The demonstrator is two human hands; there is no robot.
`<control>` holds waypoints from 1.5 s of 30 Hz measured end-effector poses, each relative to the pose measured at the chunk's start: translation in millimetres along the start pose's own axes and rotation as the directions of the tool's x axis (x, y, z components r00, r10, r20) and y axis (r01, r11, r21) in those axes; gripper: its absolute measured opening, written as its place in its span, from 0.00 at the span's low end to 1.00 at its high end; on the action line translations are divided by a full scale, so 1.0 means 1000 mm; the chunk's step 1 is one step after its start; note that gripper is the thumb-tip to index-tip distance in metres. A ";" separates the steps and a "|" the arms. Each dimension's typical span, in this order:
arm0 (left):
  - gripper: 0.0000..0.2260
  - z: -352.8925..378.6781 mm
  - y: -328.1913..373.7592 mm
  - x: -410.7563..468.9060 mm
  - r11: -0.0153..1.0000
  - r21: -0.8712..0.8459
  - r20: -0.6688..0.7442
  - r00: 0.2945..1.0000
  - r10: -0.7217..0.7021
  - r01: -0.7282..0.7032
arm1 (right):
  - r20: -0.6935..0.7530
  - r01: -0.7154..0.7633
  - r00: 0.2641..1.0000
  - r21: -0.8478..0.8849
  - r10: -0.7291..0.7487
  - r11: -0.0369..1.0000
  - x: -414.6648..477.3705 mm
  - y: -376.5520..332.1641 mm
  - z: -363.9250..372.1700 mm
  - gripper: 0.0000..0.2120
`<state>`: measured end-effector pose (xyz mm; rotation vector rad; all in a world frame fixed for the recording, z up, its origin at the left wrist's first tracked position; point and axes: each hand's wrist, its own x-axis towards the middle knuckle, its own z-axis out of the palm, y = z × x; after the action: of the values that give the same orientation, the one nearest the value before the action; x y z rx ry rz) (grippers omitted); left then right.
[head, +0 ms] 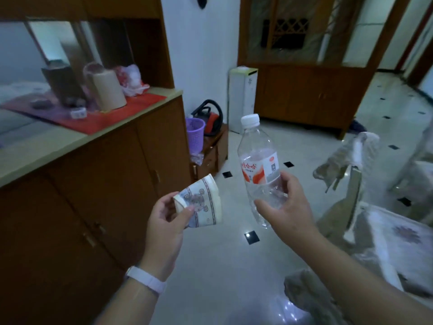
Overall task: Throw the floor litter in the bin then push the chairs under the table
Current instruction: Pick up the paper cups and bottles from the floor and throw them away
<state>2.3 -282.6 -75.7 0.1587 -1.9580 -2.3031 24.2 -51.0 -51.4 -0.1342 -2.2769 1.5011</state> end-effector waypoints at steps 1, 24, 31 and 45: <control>0.15 -0.005 0.002 0.019 1.000 -0.003 0.033 0.999 0.007 -0.006 | -0.021 -0.005 1.000 -0.010 0.005 1.000 0.007 -0.003 0.010 0.29; 0.13 0.154 -0.070 0.315 0.992 0.040 0.272 0.954 -0.125 0.119 | -0.283 -0.198 0.933 0.113 0.223 0.974 0.234 0.113 0.045 0.26; 0.14 0.265 -0.051 0.400 0.996 0.088 0.327 0.944 -0.051 0.023 | -0.304 -0.170 0.934 0.092 0.190 0.981 0.356 0.152 -0.006 0.28; 0.17 0.433 -0.106 0.552 0.995 0.051 0.489 0.867 -0.096 0.082 | -0.464 -0.269 0.855 -0.011 0.233 0.963 0.512 0.229 -0.067 0.29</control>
<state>-611.7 71.1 -113.5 -0.3867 -2.2431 -2.5671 -449.7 254.3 -90.3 -0.7567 -1.9780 1.3224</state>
